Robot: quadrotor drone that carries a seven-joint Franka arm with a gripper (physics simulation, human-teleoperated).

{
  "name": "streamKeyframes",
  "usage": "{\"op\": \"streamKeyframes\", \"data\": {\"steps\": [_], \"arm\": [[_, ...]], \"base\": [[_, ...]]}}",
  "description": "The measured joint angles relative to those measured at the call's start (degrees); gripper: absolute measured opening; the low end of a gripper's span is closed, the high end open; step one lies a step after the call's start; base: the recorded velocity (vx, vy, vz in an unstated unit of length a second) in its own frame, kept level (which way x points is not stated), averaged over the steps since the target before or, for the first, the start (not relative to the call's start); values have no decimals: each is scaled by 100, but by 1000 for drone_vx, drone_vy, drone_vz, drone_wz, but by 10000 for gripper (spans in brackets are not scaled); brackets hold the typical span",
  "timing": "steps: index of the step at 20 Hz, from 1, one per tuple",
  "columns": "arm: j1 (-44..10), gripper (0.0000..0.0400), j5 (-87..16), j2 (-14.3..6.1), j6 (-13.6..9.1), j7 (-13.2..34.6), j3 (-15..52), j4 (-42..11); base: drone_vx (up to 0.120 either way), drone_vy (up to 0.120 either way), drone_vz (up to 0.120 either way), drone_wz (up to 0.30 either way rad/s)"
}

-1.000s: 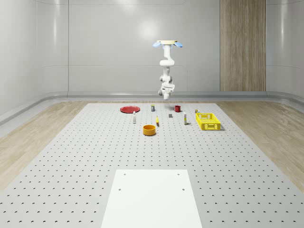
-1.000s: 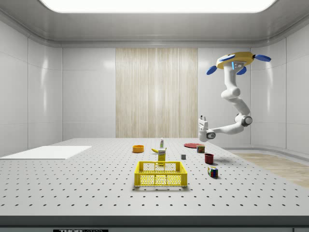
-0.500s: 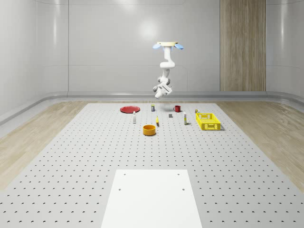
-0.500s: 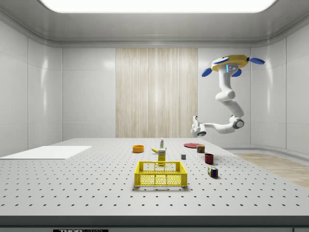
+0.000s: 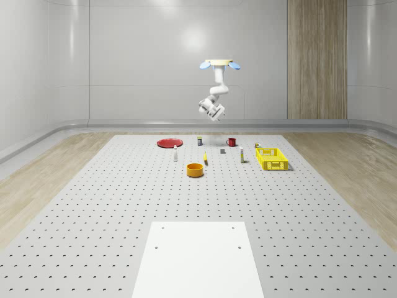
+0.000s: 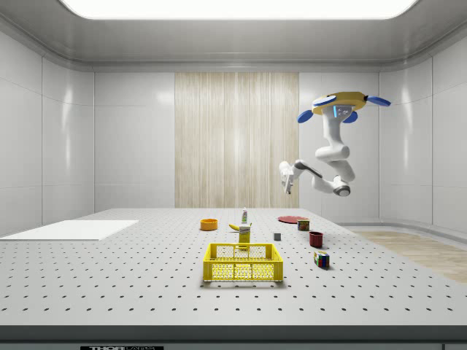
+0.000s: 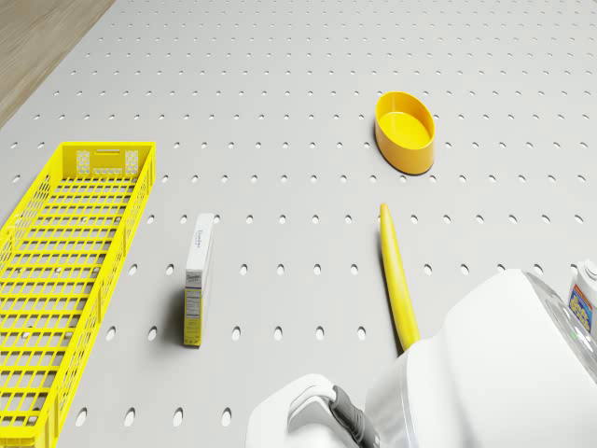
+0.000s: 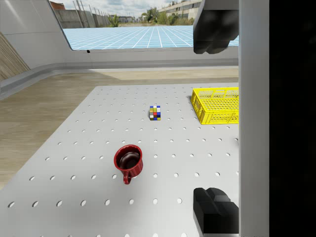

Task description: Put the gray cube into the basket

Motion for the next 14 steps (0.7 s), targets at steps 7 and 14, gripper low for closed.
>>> {"op": "streamKeyframes", "data": {"steps": [7, 14], "arm": [[-1727, 400, -1585, -473, -793, 1193, 965, -654], [-2443, 400, -1877, -807, -1015, 1669, 1314, -746]], "base": [[120, 0, -120, 0], [86, 0, -120, 0]]}}
